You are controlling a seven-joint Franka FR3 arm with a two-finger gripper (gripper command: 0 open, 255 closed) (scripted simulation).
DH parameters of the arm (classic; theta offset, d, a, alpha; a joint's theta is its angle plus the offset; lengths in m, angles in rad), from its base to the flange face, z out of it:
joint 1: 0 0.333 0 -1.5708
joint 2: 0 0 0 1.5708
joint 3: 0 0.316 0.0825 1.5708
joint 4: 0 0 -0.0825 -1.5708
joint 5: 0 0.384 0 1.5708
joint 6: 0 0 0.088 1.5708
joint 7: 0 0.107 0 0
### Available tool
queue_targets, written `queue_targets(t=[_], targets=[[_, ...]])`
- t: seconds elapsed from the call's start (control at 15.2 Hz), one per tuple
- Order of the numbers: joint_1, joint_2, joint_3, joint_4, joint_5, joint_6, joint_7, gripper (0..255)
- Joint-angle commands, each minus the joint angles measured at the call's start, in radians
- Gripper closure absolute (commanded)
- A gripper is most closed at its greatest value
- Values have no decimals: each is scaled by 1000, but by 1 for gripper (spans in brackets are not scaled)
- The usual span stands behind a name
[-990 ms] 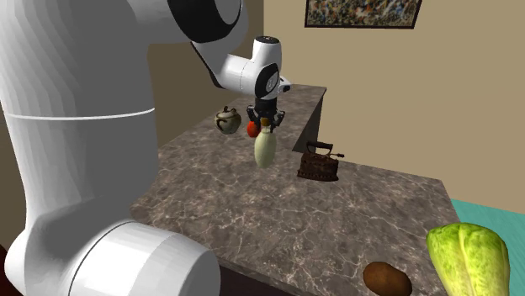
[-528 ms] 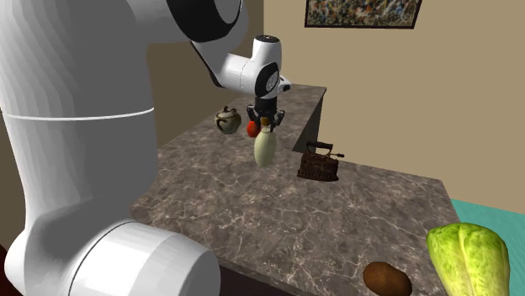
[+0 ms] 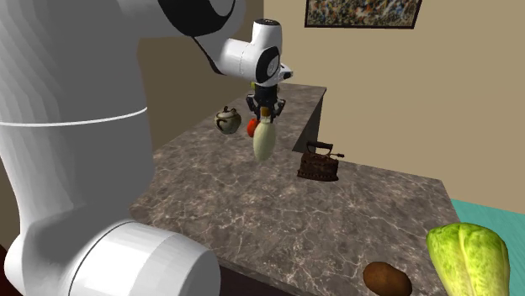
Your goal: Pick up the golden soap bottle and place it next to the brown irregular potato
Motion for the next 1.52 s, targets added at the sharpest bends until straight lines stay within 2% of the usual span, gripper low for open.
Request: queue_targets(t=[0.0,1.45], targets=[[0,-11,-1,14,-4,-24,5,255],[-1,-86,-9,217,-42,-300,53,255]])
